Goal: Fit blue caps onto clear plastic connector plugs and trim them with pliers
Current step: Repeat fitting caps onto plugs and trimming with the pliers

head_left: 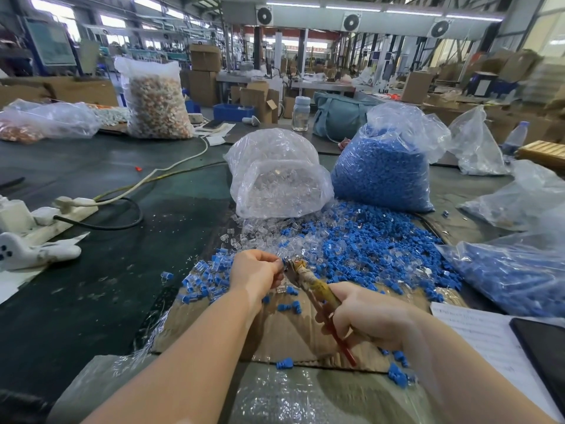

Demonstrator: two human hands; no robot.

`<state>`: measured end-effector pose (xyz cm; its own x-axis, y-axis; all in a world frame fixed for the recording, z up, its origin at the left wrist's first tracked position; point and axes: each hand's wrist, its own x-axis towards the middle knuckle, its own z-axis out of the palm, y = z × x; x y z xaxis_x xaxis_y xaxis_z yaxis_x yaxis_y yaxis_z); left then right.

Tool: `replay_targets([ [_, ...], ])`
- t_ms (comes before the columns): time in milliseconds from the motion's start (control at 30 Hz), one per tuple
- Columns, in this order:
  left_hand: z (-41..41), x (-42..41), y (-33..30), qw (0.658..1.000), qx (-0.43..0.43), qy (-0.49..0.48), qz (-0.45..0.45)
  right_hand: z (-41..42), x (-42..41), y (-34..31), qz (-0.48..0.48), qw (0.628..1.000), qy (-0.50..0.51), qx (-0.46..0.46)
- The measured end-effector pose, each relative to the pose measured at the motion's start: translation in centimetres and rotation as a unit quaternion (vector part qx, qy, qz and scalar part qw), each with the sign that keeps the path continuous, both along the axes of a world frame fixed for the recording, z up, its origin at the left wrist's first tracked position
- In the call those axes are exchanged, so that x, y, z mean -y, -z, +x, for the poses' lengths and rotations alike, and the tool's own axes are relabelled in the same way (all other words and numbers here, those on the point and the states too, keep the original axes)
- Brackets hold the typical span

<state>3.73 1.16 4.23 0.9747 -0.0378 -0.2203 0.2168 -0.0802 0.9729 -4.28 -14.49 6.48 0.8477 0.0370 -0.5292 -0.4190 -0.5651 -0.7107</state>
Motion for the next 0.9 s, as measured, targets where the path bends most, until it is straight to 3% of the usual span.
replay_targets([
  [600,0.0,0.4,1.2,0.998,-0.028,-0.029,-0.038,-0.1,-0.7,0.5,-0.017,1.000,0.017,0.000],
  [767,0.2,0.2,1.9,0.995,-0.042,-0.066,-0.055,0.0,-0.7,0.9,0.035,0.992,0.103,0.058],
  [900,0.3,-0.6,2.5,0.994,-0.007,-0.110,-0.014,0.8,0.7,2.2,-0.089,0.967,0.172,0.165],
])
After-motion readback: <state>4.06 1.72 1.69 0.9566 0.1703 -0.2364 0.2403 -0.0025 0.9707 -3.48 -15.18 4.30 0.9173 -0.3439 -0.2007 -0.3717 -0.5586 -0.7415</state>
